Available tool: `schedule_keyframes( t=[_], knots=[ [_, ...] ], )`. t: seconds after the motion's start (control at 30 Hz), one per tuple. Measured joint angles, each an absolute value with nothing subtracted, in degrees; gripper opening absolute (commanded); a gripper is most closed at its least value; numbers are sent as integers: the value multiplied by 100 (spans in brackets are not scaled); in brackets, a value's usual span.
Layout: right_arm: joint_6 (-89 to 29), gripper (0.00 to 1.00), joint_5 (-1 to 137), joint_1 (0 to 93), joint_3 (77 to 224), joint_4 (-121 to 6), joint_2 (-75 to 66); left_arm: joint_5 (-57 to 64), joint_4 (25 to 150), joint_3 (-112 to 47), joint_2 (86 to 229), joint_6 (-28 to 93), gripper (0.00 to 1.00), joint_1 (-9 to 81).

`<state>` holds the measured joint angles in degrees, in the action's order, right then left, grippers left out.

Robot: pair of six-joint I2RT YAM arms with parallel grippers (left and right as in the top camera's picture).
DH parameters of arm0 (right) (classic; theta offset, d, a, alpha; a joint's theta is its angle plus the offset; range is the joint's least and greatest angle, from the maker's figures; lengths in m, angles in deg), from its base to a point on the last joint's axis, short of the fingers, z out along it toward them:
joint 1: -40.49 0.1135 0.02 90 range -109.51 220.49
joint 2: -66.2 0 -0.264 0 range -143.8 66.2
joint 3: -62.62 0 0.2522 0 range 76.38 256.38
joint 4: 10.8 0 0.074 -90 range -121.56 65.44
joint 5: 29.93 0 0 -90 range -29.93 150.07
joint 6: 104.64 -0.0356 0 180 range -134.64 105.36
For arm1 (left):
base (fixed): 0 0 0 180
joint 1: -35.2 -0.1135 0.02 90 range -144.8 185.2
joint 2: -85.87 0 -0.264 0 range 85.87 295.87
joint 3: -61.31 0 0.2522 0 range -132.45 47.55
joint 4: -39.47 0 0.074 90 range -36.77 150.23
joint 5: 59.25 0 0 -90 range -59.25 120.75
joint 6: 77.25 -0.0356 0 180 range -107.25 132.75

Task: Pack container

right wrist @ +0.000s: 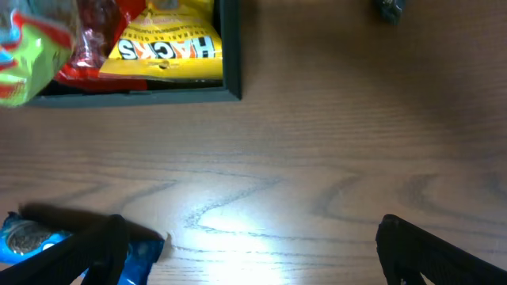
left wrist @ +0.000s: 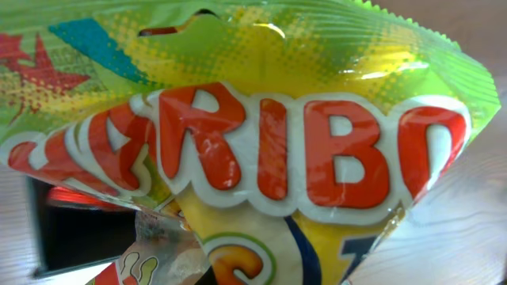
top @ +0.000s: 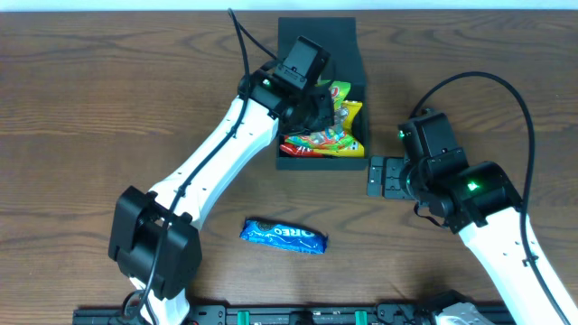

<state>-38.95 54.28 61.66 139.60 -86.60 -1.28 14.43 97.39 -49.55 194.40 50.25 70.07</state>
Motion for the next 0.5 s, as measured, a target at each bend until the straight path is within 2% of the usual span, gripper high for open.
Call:
schedule_keyframes(
  t=[0.5],
  knots=[
    [-3895,99,5428,6166,13960,-8700,-128,1524,9258,-4955,19624,5757,5,7364]
  ],
)
